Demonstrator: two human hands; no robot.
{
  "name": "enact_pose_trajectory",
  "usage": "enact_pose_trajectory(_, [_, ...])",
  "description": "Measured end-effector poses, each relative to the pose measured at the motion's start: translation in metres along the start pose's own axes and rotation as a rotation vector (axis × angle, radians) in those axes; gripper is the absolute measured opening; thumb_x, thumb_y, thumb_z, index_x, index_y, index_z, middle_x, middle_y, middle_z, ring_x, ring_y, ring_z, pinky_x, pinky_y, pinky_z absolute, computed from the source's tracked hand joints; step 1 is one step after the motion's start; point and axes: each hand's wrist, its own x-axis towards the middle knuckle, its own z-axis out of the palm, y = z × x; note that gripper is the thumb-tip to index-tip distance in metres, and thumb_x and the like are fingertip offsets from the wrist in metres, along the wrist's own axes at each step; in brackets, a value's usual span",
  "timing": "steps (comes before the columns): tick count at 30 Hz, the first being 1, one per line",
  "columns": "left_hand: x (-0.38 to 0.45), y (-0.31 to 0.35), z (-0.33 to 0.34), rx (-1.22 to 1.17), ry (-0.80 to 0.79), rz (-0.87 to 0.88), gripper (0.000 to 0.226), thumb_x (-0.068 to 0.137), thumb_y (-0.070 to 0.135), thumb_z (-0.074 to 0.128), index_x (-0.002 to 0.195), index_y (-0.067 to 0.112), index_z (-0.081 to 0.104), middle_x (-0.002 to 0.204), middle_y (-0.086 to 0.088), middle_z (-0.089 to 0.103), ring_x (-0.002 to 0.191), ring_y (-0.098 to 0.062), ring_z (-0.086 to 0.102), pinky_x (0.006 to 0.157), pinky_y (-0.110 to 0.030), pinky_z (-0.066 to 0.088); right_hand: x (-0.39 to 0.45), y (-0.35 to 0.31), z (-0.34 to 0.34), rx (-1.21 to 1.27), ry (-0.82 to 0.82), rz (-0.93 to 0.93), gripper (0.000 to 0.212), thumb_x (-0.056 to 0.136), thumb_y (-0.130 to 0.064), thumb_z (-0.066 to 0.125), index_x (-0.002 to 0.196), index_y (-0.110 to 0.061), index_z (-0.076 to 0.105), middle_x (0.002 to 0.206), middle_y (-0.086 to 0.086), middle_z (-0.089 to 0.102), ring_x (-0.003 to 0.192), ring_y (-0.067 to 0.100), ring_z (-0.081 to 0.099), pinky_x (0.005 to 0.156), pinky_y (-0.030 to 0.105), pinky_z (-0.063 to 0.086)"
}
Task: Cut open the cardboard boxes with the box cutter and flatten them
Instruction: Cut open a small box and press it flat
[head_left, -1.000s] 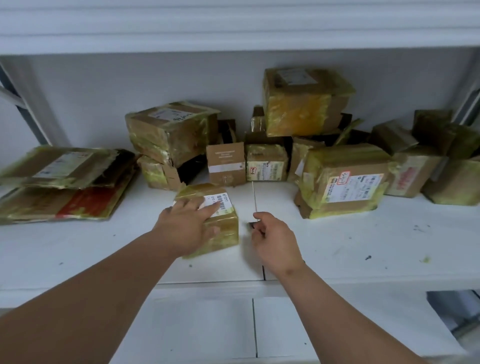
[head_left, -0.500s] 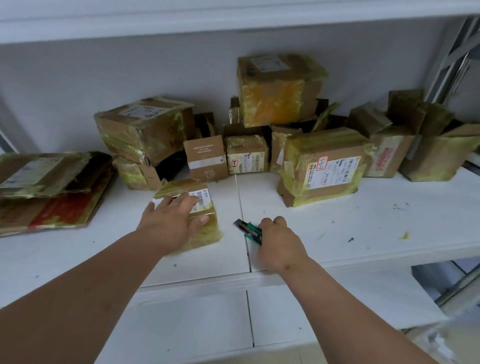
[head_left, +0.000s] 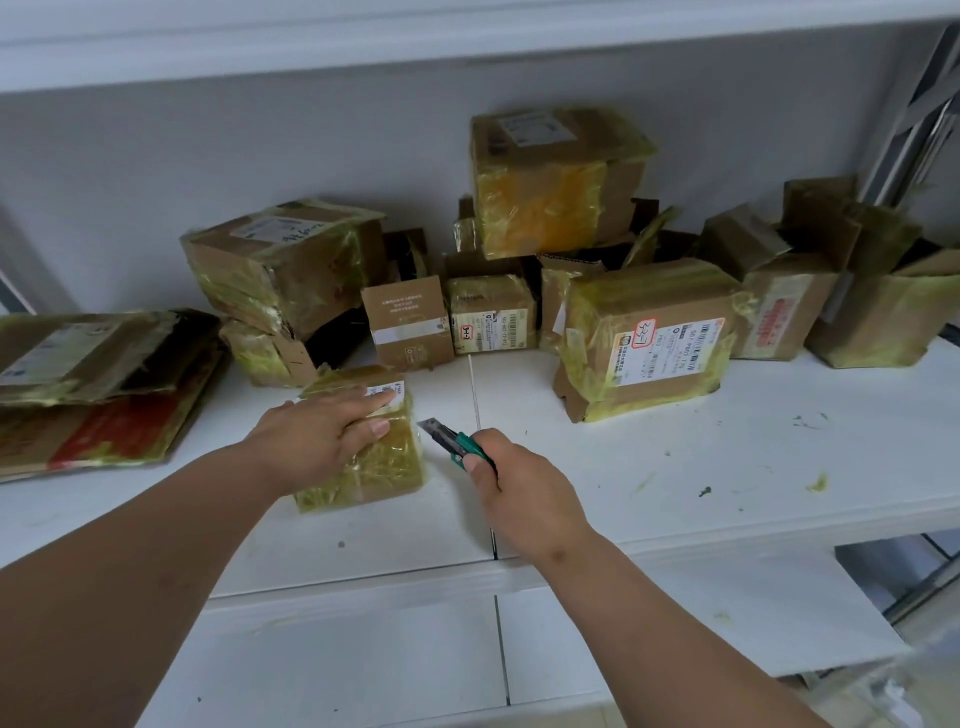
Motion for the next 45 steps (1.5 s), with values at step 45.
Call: enact_pose_trajectory(45, [0.008,-0.004,-0.019,-0.139,-0.101,0.056,0.043,0.074,0.088,0.017,0.114,0.077,0.028,0.15,0.026,0.035,0.138,-0.006,0.037,0.107,-0.023,0.031,-0.01,0.011,0.013,-0.36,0.039,-0.144,0.026,0.102,-0.038,0.038,0.107,-0.021,0.058,0.082,0.0,0.064,0.064,0.024,0.044,0.068,0.035,0.028])
